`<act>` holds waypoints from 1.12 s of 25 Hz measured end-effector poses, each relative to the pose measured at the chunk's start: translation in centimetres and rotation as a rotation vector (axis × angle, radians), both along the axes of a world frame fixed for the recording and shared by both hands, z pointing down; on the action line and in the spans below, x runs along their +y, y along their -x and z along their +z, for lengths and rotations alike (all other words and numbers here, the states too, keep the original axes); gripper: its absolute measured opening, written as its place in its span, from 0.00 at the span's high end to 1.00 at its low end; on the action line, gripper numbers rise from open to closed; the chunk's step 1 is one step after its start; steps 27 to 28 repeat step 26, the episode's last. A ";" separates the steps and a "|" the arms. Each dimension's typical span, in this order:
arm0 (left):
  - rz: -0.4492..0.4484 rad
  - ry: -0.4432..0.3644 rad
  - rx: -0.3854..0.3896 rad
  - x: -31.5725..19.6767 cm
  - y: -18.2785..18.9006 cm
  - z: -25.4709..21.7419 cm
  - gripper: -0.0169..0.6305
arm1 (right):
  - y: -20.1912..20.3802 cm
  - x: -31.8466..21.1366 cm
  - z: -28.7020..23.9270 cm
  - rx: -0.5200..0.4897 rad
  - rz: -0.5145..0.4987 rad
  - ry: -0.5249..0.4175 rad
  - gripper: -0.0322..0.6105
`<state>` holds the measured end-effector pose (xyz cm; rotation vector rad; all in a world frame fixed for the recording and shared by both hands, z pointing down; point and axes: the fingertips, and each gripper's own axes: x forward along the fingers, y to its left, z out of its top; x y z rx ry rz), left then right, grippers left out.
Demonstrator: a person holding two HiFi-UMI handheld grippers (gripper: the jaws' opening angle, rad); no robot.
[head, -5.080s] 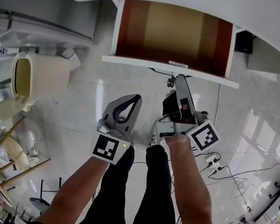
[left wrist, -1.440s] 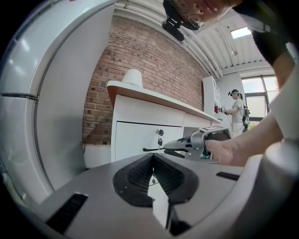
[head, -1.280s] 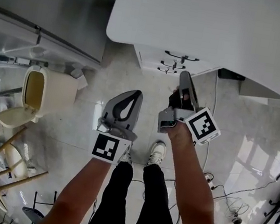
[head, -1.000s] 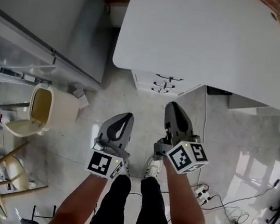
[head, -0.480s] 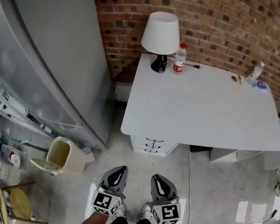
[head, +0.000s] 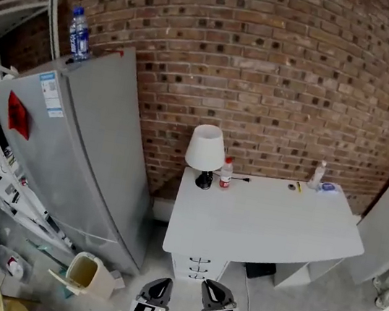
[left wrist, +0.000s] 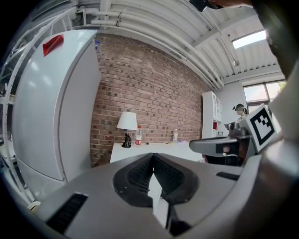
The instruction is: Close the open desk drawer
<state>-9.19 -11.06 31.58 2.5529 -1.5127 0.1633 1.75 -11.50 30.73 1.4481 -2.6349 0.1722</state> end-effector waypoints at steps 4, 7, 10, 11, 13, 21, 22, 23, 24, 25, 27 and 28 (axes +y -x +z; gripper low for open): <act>-0.007 -0.007 -0.012 0.4 0.1 -1.9 0.96 | 0.7 0.6 -2.4 0.012 -0.001 -0.030 0.90; 0.000 -0.029 -0.026 0.3 -0.5 -3.3 0.96 | 1.1 1.1 -3.5 0.008 -0.012 -0.048 0.90; 0.006 -0.056 -0.044 0.7 -1.2 -4.6 0.96 | 1.3 1.7 -4.1 -0.006 -0.015 -0.054 0.90; 0.009 -0.066 -0.057 0.9 -1.4 -4.9 0.96 | 1.2 1.9 -4.2 -0.014 -0.012 -0.055 0.90; 0.017 -0.081 -0.074 1.2 -1.8 -5.5 0.96 | 1.0 1.9 -4.6 -0.019 -0.003 -0.062 0.90; 0.045 -0.119 -0.085 1.7 -3.5 -7.0 0.96 | -1.2 2.0 -5.9 -0.017 0.030 -0.093 0.90; 0.049 -0.118 -0.087 1.6 -3.7 -7.0 0.96 | -1.3 2.0 -5.9 -0.019 0.032 -0.096 0.90; 0.052 -0.118 -0.089 1.6 -3.8 -7.1 0.96 | -1.3 2.0 -5.8 -0.020 0.032 -0.099 0.90; 0.057 -0.119 -0.092 1.5 -4.0 -7.1 0.96 | -1.3 1.9 -5.8 -0.020 0.031 -0.103 0.90; 0.062 -0.120 -0.095 1.4 -4.2 -7.2 0.96 | -1.3 1.9 -5.7 -0.021 0.030 -0.106 0.90; 0.067 -0.122 -0.098 1.4 -4.4 -7.3 0.96 | -1.2 1.8 -5.7 -0.021 0.029 -0.110 0.90; 0.067 -0.122 -0.098 1.4 -4.4 -7.3 0.96 | -1.2 1.8 -5.7 -0.021 0.029 -0.110 0.90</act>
